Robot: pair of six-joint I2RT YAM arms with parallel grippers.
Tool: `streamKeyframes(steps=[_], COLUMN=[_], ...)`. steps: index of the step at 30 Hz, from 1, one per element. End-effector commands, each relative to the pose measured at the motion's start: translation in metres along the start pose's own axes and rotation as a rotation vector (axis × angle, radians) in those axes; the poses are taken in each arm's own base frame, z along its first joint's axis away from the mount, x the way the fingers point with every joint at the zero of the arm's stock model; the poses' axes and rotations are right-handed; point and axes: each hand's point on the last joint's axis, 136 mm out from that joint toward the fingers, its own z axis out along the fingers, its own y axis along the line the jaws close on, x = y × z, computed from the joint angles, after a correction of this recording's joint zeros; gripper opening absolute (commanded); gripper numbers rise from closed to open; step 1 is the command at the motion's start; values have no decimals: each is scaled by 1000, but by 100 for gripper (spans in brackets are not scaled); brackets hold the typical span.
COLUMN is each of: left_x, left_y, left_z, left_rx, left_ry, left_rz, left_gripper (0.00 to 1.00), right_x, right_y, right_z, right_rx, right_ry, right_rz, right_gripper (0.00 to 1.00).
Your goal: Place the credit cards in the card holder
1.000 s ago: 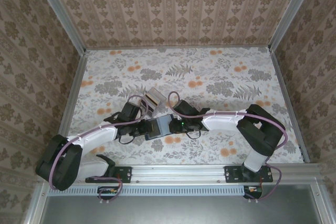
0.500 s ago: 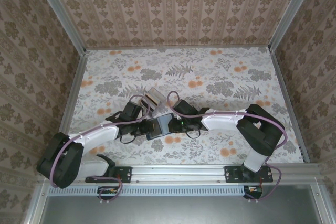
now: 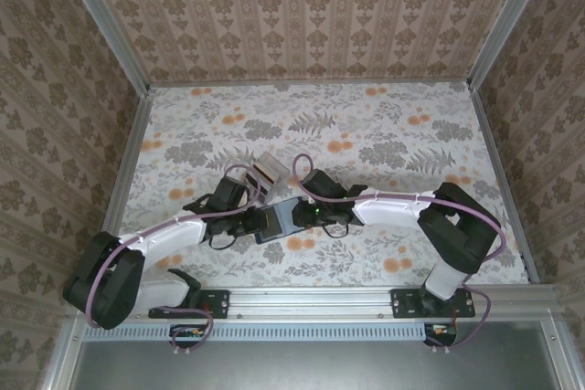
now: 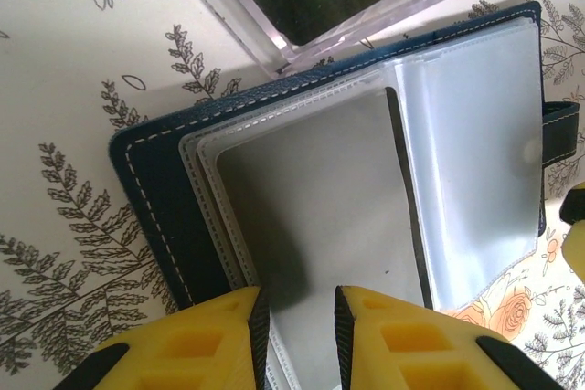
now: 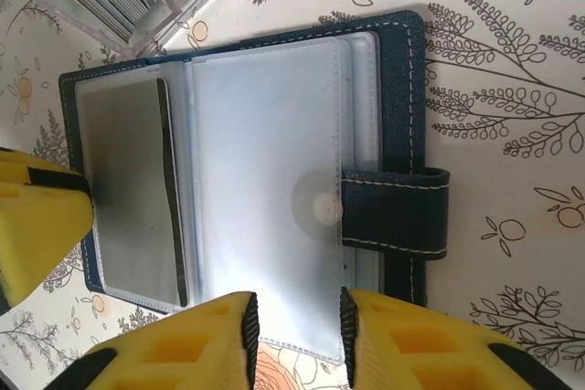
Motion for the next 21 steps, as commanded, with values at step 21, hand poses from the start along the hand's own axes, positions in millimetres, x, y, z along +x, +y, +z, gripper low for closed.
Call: streamKeyframes(steps=[21], left_x=[4], left_y=[3], left_z=[7], left_rx=[-10], left_ry=[18], left_rz=[6], left_gripper=[28], right_x=[0], right_y=[14], right_z=[15], right_rx=[-93], right_ry=[24], right_rz=[1], right_gripper=[23])
